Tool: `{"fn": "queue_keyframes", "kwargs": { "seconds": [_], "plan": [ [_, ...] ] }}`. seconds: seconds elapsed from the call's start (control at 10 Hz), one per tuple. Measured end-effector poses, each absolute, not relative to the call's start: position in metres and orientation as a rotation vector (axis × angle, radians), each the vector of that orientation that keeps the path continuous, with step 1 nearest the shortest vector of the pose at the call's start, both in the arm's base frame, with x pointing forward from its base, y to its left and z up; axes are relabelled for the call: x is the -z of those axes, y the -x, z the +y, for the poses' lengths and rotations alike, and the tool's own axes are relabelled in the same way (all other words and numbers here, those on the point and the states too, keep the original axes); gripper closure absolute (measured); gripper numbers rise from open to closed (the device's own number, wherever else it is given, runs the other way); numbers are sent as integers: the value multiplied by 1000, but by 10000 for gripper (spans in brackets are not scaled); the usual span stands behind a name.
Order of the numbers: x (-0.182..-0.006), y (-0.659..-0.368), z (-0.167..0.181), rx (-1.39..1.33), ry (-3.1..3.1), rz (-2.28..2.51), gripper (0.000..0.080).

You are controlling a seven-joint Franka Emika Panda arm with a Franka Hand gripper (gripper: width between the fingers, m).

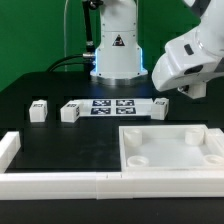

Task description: Assemble one leg

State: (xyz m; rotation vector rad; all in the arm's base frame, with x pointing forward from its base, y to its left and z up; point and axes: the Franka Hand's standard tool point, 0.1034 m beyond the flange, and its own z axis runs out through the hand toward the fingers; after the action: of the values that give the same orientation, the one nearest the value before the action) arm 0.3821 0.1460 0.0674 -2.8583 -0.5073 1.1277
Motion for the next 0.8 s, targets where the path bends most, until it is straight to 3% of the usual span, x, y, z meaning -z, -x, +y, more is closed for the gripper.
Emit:
{"fn": "queue_keyframes", "kwargs": {
  "seconds": [0.2,0.6,0.8],
  "plan": [
    [-62,-388,147,-1033,2887,-507,509],
    [-60,-401,142,-413,3023,-496,509],
    [-79,-424,137,-163,3044,-498,509]
  ]
}}
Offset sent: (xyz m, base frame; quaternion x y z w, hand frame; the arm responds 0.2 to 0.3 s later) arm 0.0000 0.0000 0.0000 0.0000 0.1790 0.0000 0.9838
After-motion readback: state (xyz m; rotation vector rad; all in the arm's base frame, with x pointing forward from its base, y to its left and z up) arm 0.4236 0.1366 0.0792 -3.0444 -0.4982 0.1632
